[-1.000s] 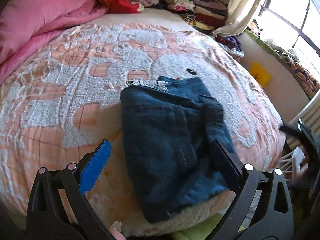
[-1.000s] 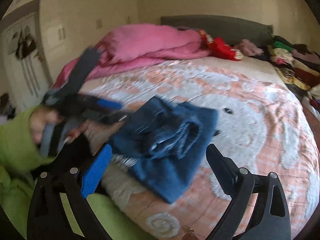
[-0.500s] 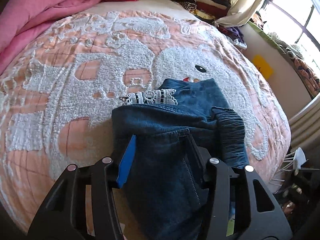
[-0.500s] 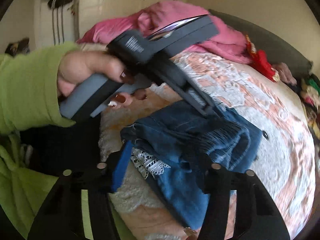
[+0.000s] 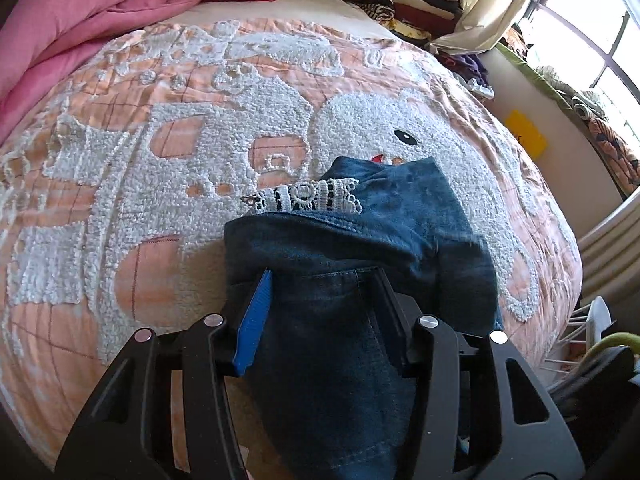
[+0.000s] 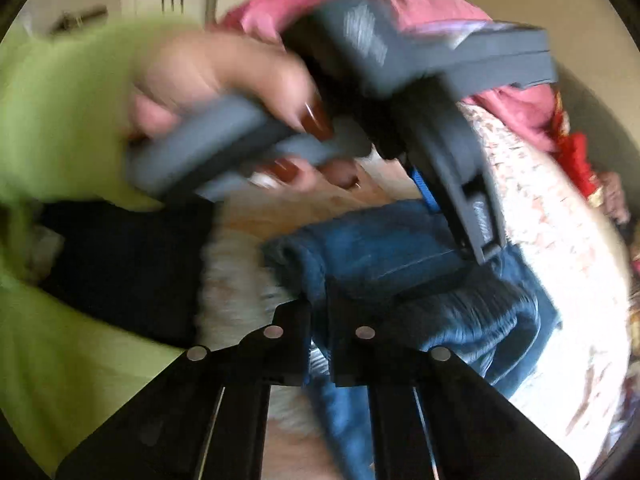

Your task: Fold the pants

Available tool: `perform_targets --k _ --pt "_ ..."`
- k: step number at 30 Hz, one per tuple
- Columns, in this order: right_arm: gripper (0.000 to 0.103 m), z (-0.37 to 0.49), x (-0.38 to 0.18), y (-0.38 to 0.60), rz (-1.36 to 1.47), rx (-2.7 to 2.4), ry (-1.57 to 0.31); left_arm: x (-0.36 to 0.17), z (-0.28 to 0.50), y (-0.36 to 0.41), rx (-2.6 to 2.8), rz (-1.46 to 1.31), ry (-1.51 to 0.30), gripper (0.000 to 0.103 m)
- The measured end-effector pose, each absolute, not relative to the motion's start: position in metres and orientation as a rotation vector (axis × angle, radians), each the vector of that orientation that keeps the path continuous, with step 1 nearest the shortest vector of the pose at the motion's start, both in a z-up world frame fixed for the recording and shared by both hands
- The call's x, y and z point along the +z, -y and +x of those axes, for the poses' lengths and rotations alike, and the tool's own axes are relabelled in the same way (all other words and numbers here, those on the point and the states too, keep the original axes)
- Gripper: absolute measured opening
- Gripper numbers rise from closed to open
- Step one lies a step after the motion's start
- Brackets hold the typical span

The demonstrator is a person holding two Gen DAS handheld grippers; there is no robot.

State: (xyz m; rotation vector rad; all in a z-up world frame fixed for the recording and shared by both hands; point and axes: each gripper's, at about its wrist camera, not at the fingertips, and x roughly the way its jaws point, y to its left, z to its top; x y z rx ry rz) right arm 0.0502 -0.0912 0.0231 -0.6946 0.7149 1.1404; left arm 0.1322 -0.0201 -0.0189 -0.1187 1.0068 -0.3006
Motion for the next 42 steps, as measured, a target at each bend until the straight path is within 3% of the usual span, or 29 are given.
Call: perform_targets --k 3,8,14,16,22,28,36,37,38,42 --pt "0.005 0.037 0.024 0.103 -0.738 1.12 -0.676 -0.02 0.133 0.018 -0.305 -0.134 -0.999 0.042" --pt "0.009 0.037 -0.025 0.106 -0.751 1.059 -0.745 -0.024 0.133 0.016 -0.304 -0.165 -0.986 0.043" --pt "0.029 0.043 0.003 0.132 -0.539 1.064 -0.792 -0.014 0.12 0.013 -0.311 -0.174 -0.932 0.054" --pt "0.045 0.044 0.018 0.148 -0.466 1.055 -0.789 -0.005 0.109 0.009 -0.28 -0.143 -0.892 0.059" --pt "0.057 0.071 0.069 0.187 -0.263 0.897 -0.719 0.001 0.082 -0.003 -0.232 -0.118 -0.871 0.067" --pt "0.057 0.138 0.082 0.184 -0.228 0.768 -0.753 -0.011 0.06 0.008 -0.26 -0.074 -0.919 0.067" --pt "0.055 0.207 0.042 0.138 -0.278 0.801 -0.937 -0.028 0.051 0.024 -0.274 -0.035 -0.974 0.067" --pt "0.037 0.212 0.031 0.133 -0.277 0.813 -0.981 -0.029 0.05 0.025 -0.273 -0.032 -0.976 0.067" --pt "0.029 0.217 0.021 0.129 -0.272 0.832 -1.031 -0.03 0.05 0.026 -0.271 -0.03 -0.978 0.068" --pt "0.023 0.206 0.027 0.125 -0.33 0.789 -0.98 -0.031 0.048 0.027 -0.275 -0.031 -0.982 0.069"
